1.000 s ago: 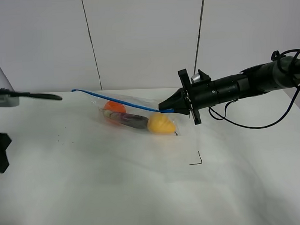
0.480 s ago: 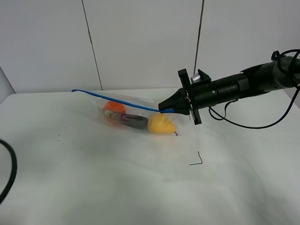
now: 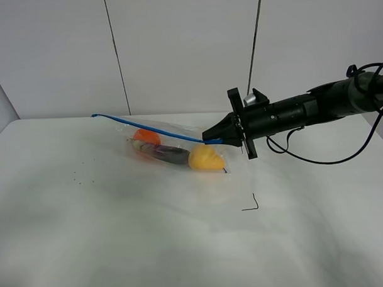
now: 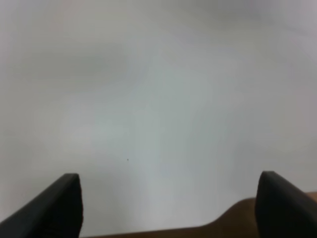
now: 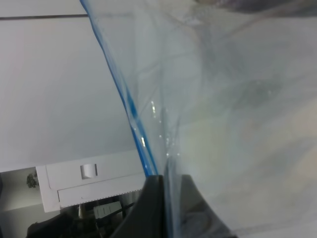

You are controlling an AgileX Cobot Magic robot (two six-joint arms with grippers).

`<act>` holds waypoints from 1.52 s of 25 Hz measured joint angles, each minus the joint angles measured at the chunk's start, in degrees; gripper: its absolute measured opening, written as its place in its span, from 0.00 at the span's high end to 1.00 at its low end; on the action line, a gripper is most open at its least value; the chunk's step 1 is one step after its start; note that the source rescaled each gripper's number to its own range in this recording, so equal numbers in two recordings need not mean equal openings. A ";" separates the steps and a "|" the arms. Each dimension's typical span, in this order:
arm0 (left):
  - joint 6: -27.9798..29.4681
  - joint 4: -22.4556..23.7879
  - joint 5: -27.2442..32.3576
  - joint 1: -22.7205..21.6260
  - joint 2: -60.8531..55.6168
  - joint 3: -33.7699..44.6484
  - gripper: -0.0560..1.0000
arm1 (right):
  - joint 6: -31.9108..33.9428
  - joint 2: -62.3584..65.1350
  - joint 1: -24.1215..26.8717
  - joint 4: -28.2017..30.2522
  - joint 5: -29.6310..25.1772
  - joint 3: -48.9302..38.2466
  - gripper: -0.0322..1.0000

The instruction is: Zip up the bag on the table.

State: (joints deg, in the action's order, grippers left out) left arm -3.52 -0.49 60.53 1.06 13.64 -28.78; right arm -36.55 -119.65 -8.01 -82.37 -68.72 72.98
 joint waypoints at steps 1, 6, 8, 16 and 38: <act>-0.06 0.12 -0.07 0.00 -0.63 0.00 0.00 | 0.00 0.00 0.00 0.00 0.00 0.00 0.97; -0.12 0.16 -0.26 0.00 -7.58 0.10 0.00 | 0.00 0.00 0.00 0.00 0.00 0.00 0.97; -0.26 0.16 -0.26 0.00 -11.16 0.10 0.00 | 0.00 0.00 0.00 0.00 0.00 0.00 0.97; -0.31 0.49 -0.19 0.00 -13.76 0.10 0.00 | 2.95 0.00 0.00 1.60 -0.24 0.00 0.51; -0.37 0.49 -0.25 0.00 -13.76 0.10 0.00 | 34.47 0.09 0.00 75.80 -0.66 30.94 0.00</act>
State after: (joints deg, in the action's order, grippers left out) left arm -3.89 0.00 60.28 1.06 -0.12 -28.68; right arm -2.07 -119.56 -8.01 -6.56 -69.38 103.92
